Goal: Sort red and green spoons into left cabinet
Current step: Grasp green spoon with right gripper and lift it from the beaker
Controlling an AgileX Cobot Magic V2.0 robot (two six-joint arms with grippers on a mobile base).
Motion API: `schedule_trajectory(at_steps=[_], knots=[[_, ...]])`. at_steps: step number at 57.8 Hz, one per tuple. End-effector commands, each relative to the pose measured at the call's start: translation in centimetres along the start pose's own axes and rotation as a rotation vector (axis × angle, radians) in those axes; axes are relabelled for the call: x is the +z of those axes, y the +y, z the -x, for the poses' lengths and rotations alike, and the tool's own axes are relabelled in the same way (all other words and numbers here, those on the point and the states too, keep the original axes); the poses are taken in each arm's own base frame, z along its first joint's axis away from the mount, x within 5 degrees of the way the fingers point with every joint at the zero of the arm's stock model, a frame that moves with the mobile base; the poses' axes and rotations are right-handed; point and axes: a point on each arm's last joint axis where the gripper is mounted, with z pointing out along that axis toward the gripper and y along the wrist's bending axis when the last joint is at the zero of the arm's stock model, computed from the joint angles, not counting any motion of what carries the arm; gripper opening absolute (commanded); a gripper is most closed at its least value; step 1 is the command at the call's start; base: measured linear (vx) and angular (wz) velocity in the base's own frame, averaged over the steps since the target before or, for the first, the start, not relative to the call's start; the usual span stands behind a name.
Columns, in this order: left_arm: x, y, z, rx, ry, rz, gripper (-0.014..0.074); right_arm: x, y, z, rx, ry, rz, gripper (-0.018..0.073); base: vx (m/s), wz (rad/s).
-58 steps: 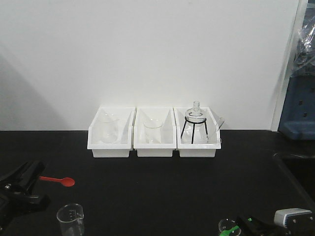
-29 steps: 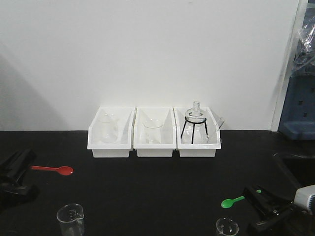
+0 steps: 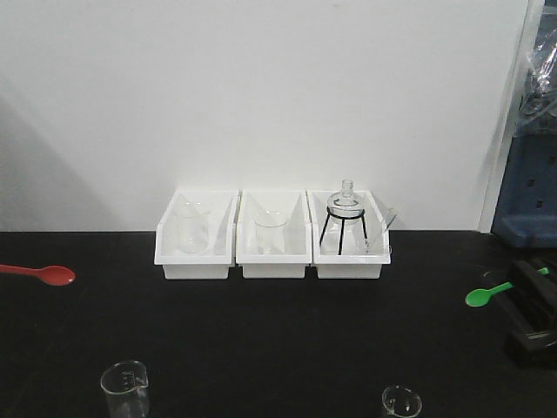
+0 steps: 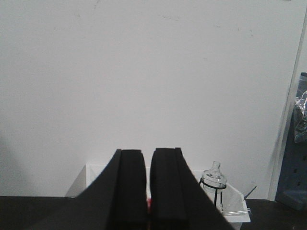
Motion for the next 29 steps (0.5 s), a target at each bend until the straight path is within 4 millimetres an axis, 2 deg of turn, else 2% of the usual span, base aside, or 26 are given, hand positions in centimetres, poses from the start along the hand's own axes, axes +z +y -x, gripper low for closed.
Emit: schedule_trajectory(at_steps=[1,14,29], knots=[[-0.9,-0.9,3.3,0.032,-0.084,-0.026,-0.0008,-0.6,0.2,2.0,0.017,-0.067,-0.006,-0.0001,0.0,0.0],[-2.9,-1.3,4.8,0.053,-0.11,-0.019,-0.0008,-1.7,0.5,3.1,0.064,-0.137,0.015,-0.0001,0.0,0.0],[-2.9,-1.4,4.8,0.053,-0.116,-0.021,-0.0008,-1.7,0.6,3.3,0.064,-0.147,0.02,-0.0001,0.0,0.0]])
